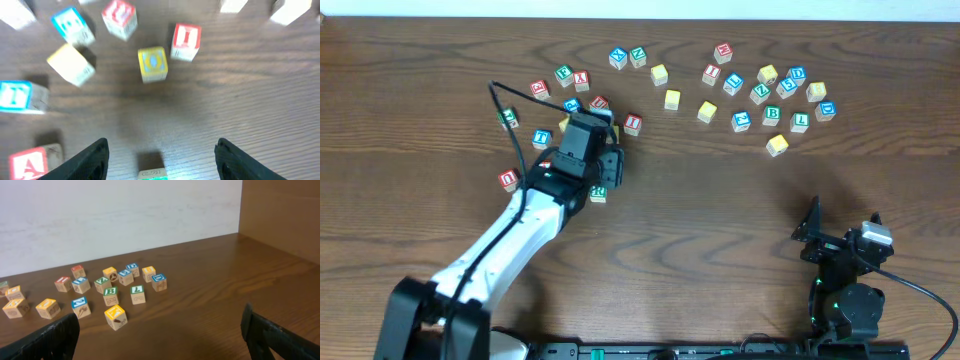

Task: Spell out ROBOT
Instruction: 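Raise the left gripper and move it toward the yellow O block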

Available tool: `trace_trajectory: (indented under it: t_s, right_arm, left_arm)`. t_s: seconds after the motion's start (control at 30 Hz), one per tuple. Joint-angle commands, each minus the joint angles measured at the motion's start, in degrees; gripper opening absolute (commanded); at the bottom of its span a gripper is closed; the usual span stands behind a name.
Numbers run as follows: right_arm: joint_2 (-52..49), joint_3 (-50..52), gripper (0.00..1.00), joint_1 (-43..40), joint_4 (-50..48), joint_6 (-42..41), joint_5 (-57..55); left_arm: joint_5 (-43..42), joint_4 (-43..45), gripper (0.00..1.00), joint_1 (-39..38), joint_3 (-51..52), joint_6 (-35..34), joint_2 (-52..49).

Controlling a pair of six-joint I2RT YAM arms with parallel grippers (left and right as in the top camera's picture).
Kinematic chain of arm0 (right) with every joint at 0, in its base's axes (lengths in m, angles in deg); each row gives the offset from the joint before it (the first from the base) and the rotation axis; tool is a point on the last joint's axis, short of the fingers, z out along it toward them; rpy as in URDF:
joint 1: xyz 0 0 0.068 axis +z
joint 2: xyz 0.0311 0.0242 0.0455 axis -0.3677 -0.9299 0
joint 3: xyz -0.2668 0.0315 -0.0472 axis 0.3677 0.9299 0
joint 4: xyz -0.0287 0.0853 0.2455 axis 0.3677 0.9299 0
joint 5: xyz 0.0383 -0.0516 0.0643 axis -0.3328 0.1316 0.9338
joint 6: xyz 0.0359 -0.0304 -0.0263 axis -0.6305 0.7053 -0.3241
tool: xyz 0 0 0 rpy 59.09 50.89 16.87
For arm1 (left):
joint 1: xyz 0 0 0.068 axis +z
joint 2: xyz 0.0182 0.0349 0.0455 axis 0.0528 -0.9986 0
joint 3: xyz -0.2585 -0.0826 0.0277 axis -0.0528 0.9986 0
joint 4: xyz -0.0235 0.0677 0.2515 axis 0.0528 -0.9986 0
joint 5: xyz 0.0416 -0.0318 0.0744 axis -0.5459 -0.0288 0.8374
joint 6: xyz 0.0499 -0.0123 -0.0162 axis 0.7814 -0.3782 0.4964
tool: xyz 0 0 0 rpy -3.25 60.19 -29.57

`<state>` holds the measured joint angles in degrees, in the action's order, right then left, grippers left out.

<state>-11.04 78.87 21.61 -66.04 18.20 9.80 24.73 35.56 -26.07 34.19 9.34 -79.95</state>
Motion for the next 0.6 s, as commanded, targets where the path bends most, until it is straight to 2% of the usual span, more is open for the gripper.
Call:
trace_trajectory:
  t_s: [0.0, 0.27, 0.57]
  right_arm:
    - [0.1, 0.0, 0.99, 0.8, 0.2, -0.8, -0.7]
    - [0.1, 0.0, 0.99, 0.8, 0.2, -0.8, -0.7]
    - [0.1, 0.0, 0.99, 0.8, 0.2, -0.8, -0.7]
  left_arm:
    - [0.8, -1.6, 0.67, -0.1, -3.3, 3.1, 3.3]
    - [0.8, -9.0, 0.67, -0.1, -10.9, 5.7, 4.7]
    - [0.8, -8.6, 0.67, 1.0, -12.0, 5.4, 3.5]
